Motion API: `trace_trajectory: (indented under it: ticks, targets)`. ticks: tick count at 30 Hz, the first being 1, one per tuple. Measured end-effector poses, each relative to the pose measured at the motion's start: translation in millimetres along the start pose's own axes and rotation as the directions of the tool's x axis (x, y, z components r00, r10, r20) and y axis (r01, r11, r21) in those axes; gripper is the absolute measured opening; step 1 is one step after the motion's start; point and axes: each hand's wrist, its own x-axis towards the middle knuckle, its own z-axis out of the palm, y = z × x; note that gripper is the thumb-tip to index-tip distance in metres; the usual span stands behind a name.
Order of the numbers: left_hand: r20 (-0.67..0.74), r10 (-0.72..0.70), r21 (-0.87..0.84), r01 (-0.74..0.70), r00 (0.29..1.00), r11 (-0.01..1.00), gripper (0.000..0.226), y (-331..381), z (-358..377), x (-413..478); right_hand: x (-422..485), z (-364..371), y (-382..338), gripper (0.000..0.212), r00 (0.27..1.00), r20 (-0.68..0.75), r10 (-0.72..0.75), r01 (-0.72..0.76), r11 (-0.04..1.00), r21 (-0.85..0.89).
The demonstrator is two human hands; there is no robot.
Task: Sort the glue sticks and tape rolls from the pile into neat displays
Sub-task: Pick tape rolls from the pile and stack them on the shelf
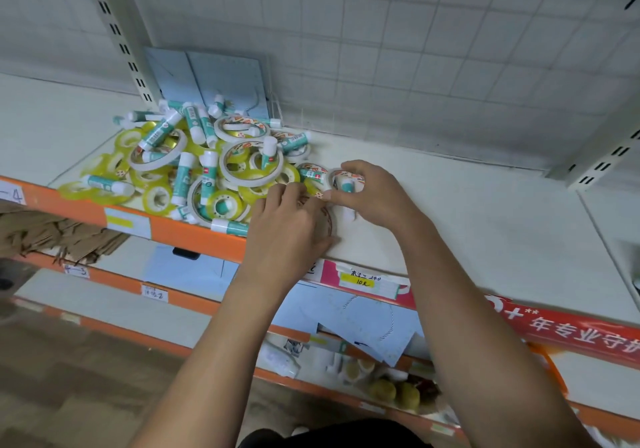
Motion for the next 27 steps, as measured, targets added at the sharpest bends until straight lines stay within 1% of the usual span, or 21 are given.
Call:
trace_trajectory:
  ticks: [2, 4, 9, 15, 19, 27]
  targets:
    - [0.041, -0.012, 0.021, 0.012, 0.999, 1.000, 0.065, 3, 1, 1, -9, -6, 2, 0.069, 0.998, -0.069, -0.009, 0.009, 1.000, 0.000]
    - [0.052, -0.024, 0.041, 0.022, 0.998, 0.999, 0.068, 6, 1, 3, -19, -11, 4, 0.064, 0.992, -0.125, -0.033, 0.028, 0.999, -0.042]
    - [0.047, -0.022, 0.069, 0.018, 0.999, 0.997, 0.062, 8, 2, 4, -45, -18, 2, 0.058, 0.982, -0.165, -0.091, 0.078, 0.993, -0.083]
    - [0.044, -0.011, -0.057, 0.014, 0.999, 0.998, 0.063, 12, -1, 6, -62, -24, 13, 0.055, 0.976, -0.170, -0.135, 0.112, 0.984, -0.141]
    - [0.062, 0.009, -0.085, -0.004, 0.998, 0.996, 0.065, 28, 0, 10, -71, -40, 27, 0.056, 0.975, -0.183, -0.123, 0.082, 0.973, -0.217]
    - [0.096, 0.098, -0.185, -0.079, 0.991, 0.980, 0.061, 86, 8, 31, -94, -94, 74, 0.059, 0.968, -0.249, -0.005, -0.057, 0.969, -0.239]
